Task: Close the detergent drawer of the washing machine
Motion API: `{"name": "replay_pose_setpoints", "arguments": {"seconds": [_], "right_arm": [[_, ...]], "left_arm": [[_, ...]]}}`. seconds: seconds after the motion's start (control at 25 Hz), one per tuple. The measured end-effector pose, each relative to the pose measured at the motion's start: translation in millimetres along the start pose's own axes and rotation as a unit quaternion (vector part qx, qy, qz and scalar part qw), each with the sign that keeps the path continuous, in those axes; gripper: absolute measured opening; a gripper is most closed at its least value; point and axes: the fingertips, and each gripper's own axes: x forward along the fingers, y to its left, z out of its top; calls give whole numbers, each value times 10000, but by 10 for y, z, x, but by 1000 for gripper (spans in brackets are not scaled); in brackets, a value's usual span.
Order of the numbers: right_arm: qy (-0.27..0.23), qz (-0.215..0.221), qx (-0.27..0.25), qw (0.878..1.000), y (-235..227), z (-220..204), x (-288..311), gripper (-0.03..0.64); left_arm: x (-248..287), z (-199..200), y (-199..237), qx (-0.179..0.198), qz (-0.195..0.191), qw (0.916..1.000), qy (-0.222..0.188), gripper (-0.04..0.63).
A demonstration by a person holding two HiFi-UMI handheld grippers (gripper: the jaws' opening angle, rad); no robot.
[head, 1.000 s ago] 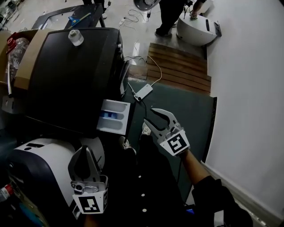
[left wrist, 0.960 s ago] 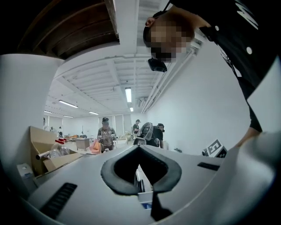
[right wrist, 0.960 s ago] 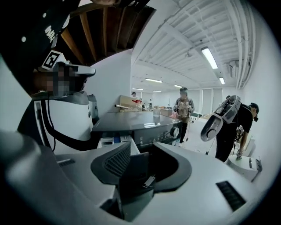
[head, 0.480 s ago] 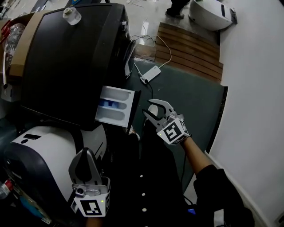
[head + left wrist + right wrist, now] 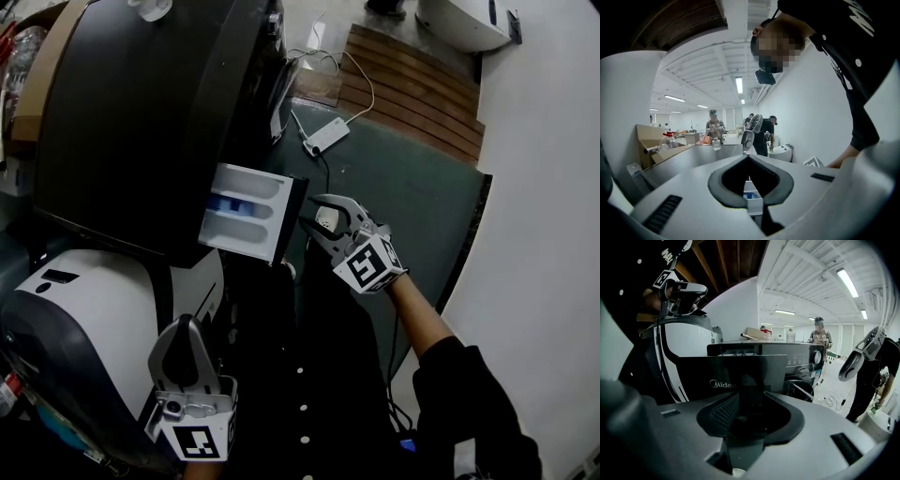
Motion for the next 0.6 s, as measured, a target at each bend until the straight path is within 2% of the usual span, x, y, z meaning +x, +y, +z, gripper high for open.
{"name": "replay_pose_setpoints", "arguments": {"seconds": [0.4, 0.6], "right_arm": [[102, 383, -262, 9989, 27, 26, 38, 143], [98, 410, -236, 9988, 25, 51, 88, 143]], "left_arm": [[-21, -162, 105, -219, 238, 9993, 211, 6], [-22, -205, 101, -270, 243, 9991, 224, 6]]}}
